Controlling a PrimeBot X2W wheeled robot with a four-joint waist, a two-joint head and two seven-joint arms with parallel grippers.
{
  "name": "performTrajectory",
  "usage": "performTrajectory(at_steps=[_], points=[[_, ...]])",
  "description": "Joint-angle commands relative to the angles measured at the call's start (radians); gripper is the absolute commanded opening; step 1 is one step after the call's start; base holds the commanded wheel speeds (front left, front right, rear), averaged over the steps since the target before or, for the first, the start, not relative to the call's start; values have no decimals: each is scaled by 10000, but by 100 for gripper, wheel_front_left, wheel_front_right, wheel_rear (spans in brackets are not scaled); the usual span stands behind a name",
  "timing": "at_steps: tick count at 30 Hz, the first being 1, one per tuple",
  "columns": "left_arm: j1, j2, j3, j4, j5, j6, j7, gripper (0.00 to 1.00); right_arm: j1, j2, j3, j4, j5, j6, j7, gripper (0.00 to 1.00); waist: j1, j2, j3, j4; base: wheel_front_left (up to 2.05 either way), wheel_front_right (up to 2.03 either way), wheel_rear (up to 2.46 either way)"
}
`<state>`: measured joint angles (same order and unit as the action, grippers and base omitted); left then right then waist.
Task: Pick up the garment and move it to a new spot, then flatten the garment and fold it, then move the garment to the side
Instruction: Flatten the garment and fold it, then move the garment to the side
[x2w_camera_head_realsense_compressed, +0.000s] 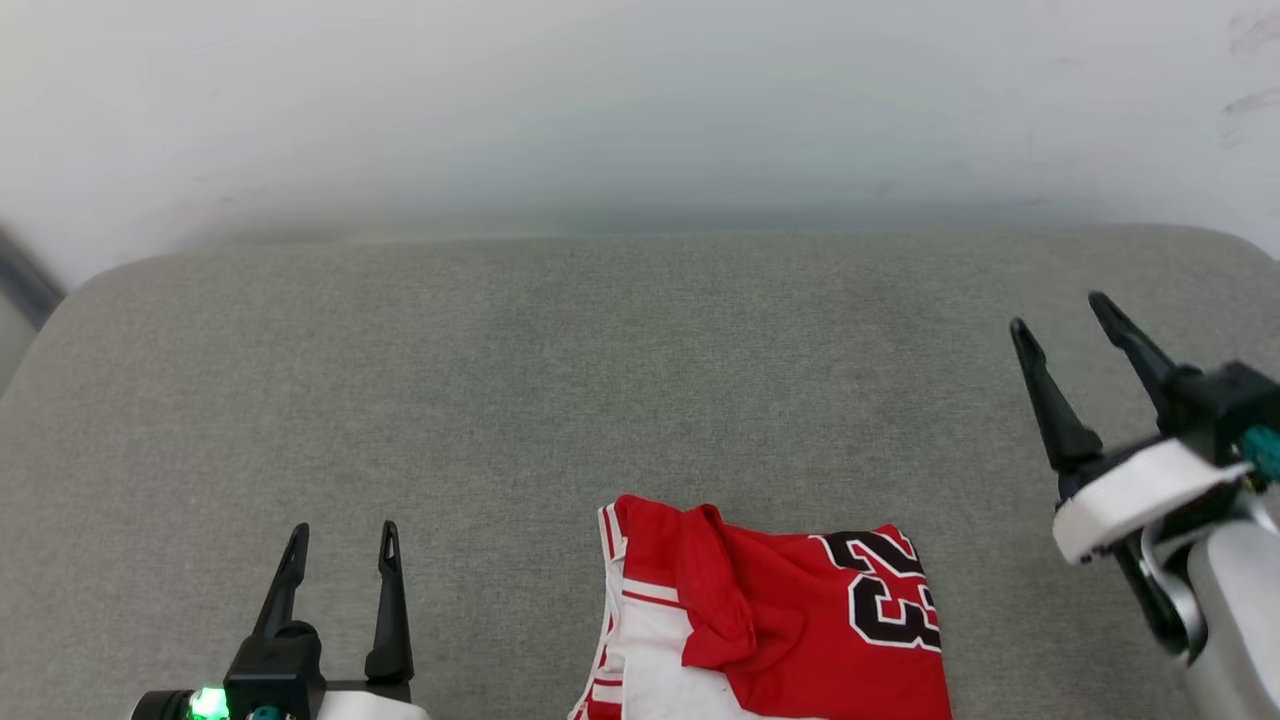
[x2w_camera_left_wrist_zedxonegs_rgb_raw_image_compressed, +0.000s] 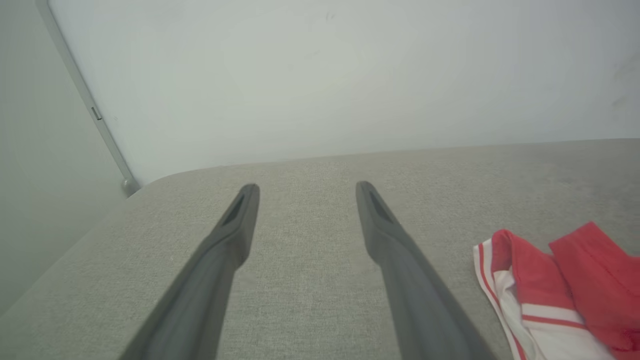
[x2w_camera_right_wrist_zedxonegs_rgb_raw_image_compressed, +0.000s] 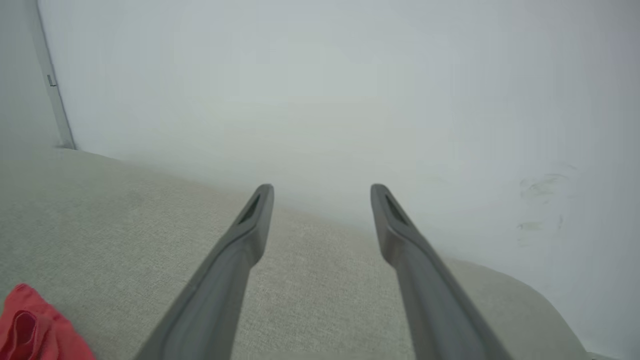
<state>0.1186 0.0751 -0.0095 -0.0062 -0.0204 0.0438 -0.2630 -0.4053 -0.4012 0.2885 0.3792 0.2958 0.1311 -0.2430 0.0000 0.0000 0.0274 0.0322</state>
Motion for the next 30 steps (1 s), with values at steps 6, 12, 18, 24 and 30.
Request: performTrajectory(at_steps=[6, 12, 18, 24, 30], points=[[235, -68, 13, -115, 17, -29, -22, 100, 2072, 1407, -2026, -1432, -1055, -7, -222, 100, 0, 0, -157, -197, 0, 0, 0], [375, -83, 87, -88, -18, -146, -22, 100, 4445, 2897, -3449, -3157, -1753, -7, -214, 100, 0, 0, -225, -113, 0, 0, 0], [410, -90, 170, -27, -27, -217, -22, 100, 5369, 3259, -3614, -3511, -1896, -7, -215, 100, 0, 0, -278, -51, 0, 0, 0], [471, -108, 250, 24, 2, -235, -22, 100, 5580, 3396, -3686, -3692, -2009, -7, -216, 100, 0, 0, -313, -45, 0, 0, 0], [460, -127, 254, 90, -21, -264, -22, 100, 4616, 3110, -3904, -4044, -2060, -7, -217, 100, 0, 0, -323, -5, 0, 0, 0]])
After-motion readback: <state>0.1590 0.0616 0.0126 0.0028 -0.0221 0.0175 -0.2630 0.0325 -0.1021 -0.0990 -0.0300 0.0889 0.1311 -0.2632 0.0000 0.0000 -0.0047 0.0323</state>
